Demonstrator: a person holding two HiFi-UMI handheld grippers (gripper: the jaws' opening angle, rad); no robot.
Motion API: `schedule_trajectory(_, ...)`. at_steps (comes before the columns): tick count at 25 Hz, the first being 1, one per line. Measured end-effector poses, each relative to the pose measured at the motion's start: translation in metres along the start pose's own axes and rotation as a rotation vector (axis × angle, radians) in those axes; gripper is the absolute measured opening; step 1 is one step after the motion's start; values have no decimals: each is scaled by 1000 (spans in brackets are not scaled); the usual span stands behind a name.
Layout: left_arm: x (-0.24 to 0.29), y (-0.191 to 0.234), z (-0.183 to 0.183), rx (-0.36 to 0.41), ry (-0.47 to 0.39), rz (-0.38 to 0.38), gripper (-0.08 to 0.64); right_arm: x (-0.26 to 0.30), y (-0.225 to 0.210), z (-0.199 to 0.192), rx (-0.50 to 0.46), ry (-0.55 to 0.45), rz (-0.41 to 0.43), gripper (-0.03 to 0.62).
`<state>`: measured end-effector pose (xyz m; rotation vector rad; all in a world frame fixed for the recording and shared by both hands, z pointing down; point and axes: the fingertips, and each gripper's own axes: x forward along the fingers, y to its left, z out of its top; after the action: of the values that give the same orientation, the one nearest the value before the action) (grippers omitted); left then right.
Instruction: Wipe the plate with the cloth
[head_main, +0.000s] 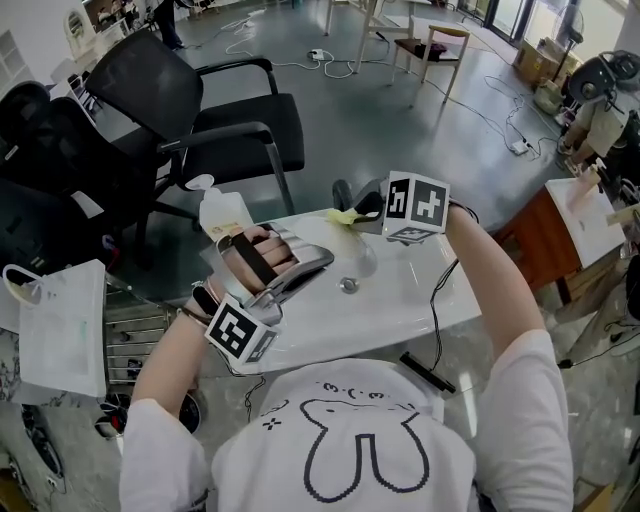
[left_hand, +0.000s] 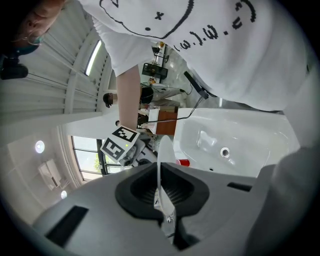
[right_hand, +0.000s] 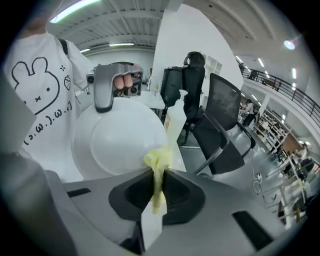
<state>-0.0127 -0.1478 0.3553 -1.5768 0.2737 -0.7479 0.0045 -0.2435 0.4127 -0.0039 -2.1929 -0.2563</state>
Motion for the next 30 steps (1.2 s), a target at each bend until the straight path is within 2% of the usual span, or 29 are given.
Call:
schedule_trajectory(4, 1, -4, -3, -13, -2, -7, 18, -2, 12, -28, 52, 23, -4, 51)
schedule_trajectory(9, 5, -7, -7, -35, -9, -9, 18, -5, 22, -44, 61, 50, -29, 51)
schedule_trajectory(12, 8, -11, -10, -76, -6, -10, 18, -12, 17, -52, 73, 86, -121, 51)
schedule_trajectory(15, 11, -20, -19, -183, -1, -16, 17, -24, 7, -57, 119, 90, -250, 51)
schedule_trajectory(21, 21, -42, -42, -435, 40, -24, 18, -42, -4, -59, 271, -31, -437, 51)
schedule_trajectory(26, 26, -56, -57, -625, 92, -1, 18, -49, 2, -53, 369, -145, -509, 51)
schedule_trajectory(30, 29, -67, -64, -785, 121, 7, 18, -47, 9, -55, 422, -181, -544, 51)
